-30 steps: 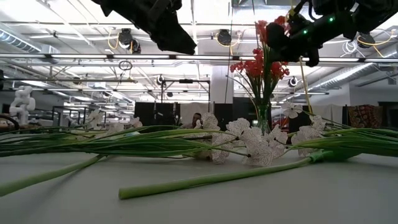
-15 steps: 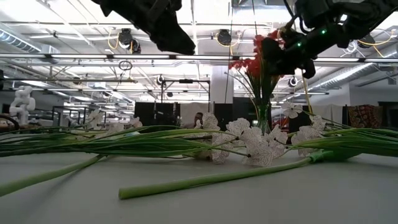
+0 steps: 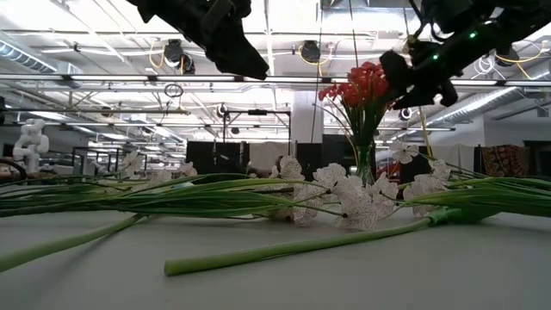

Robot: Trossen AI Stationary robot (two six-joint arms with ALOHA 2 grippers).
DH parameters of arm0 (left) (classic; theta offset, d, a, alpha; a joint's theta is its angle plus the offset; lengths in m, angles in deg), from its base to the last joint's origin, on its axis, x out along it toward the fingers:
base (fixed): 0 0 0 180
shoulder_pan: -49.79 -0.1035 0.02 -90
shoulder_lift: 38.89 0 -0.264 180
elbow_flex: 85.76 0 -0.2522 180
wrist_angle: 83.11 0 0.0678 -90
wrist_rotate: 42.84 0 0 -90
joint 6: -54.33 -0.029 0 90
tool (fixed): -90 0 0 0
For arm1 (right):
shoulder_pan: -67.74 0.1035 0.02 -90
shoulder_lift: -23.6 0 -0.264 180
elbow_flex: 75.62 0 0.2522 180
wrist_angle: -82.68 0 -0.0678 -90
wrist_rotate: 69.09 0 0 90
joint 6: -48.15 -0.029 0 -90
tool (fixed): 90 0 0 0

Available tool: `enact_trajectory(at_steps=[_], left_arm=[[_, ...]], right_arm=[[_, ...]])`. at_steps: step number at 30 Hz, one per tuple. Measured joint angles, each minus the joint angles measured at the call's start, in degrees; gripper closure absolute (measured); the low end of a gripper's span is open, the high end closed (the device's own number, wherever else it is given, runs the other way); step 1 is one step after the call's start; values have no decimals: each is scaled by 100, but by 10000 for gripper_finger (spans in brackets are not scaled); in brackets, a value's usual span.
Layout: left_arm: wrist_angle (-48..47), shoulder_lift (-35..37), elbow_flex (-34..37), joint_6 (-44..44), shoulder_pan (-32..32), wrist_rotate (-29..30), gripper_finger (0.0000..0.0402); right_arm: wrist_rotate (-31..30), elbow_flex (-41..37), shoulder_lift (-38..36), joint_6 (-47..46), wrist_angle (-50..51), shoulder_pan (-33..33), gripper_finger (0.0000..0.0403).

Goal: Sort flowers into vase by color
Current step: Put the red flowers into the green vase, then put the left white flowers into the transparent vase

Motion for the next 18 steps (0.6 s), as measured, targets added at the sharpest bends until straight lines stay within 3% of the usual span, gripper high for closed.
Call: enact_trajectory(at_steps=[5,11,16,18], left_arm=[[-44,0,0,-8,0,2,155],[71,-119,0,-42,-4,25,155],[229,-266,-4,161,38,1141,155],[33,-297,-4,297,65,1189,155]], right_arm=[[399,0,-650,-165,657,7,151],[1389,0,-1293,-758,1520,353,147],[1500,0,-1556,-1147,2125,1011,155],[1499,0,-1577,-1270,2241,1253,159]])
